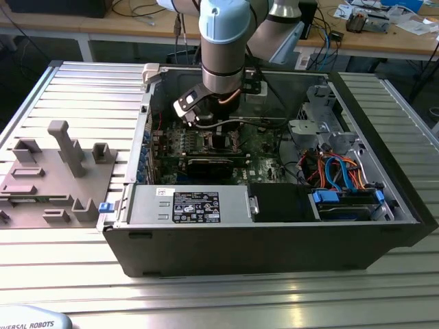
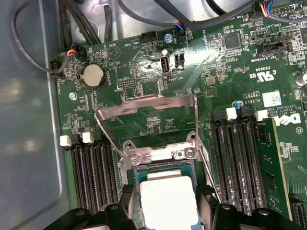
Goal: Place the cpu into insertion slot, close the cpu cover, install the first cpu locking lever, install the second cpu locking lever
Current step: 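Place the cpu into insertion slot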
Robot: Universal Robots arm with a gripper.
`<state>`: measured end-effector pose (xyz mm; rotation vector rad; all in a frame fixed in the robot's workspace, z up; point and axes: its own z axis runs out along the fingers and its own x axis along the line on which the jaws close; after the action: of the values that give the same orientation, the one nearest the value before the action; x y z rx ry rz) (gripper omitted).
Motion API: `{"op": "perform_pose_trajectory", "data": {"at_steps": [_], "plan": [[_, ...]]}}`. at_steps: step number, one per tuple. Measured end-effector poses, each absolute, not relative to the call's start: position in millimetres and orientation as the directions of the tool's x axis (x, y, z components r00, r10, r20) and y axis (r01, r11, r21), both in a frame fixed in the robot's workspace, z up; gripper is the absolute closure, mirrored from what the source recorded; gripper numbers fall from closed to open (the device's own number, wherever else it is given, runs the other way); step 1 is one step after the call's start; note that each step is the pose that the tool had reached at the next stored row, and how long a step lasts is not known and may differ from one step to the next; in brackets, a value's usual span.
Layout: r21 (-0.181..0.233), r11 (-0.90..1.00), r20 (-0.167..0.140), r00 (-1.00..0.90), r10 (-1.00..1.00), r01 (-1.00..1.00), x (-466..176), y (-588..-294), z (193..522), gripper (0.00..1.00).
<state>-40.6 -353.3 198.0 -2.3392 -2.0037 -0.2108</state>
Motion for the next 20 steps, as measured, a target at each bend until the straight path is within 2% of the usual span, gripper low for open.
{"op": "perform_pose_trajectory", "data": {"at_steps": [7, 12, 20], "plan": [[0.048, -0.157, 0.137, 0.149, 0.979, 0.987, -40.5, -354.1, 202.2, 0.38], [0.052, -0.107, 0.101, 0.101, 0.99, 0.993, -40.5, -354.0, 202.2, 0.38], [0.053, -0.089, 0.095, 0.083, 0.992, 0.995, -41.7, -347.6, 202.2, 0.38]]}}
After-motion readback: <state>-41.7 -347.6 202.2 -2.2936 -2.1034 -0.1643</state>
